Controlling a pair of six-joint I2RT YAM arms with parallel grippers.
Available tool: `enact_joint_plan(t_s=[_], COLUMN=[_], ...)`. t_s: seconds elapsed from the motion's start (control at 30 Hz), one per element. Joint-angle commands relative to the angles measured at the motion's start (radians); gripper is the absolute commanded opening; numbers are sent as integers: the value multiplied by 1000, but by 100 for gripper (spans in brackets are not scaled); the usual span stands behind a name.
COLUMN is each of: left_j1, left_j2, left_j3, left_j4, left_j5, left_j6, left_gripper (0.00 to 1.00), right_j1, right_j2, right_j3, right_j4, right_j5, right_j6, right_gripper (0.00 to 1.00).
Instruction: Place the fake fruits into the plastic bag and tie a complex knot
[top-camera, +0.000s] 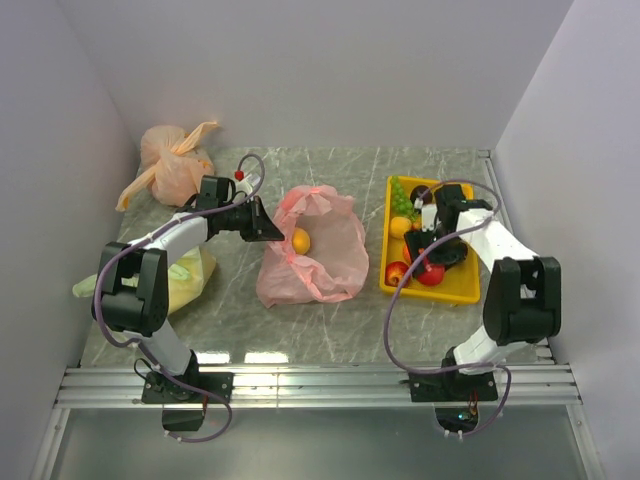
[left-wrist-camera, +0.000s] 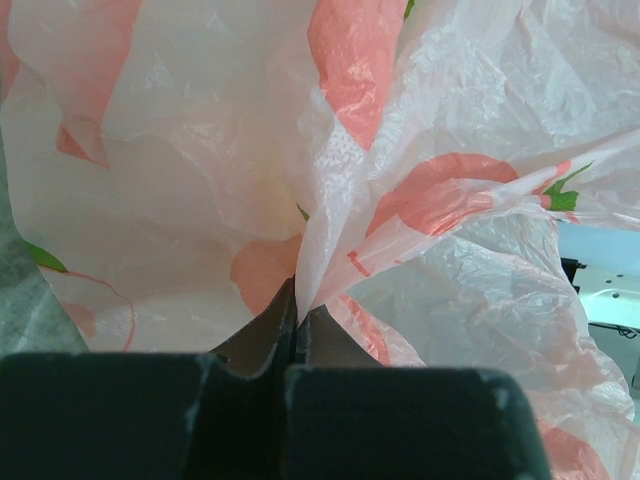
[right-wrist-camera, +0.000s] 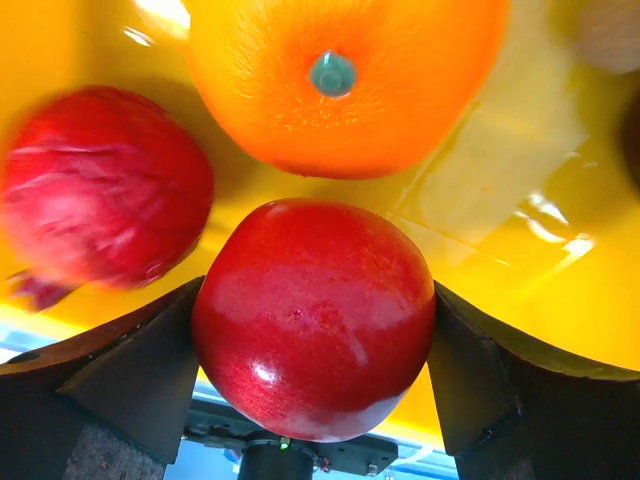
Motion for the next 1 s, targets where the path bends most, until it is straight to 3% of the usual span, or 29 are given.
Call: enact_joint_plan(t_s=[0.0,0.17,0.4,0.57,0.7,0.83,0.97], left_j1=[3,3,3,3,3,3,5], left_j2=[-5,-12,-5,-5,-14,-17,-16], left_j3=[25,26,35,38,25,20,17], left_j4=[24,14,5,25,34,31,36], left_j5=[35,38,41,58,66,61,58], left_j6=[6,14,16,-17,-23,-21,-26], left_gripper=[0,1,0,1,1,0,0], right_j1=[-15,63,378,488,548,545,435], right_j2=[-151,-241,-163,-123,-68,-63,-137], right_j3=[141,302,462,425,450,499,462], right_j4=[-43,32,85,139,173,143,108], right_j5=[-89,-370,-434,-419,-321,-299,-354], right_j6=[-22,41,41,62,87,70,70], right_gripper=[67,65,64,62,98,99,100])
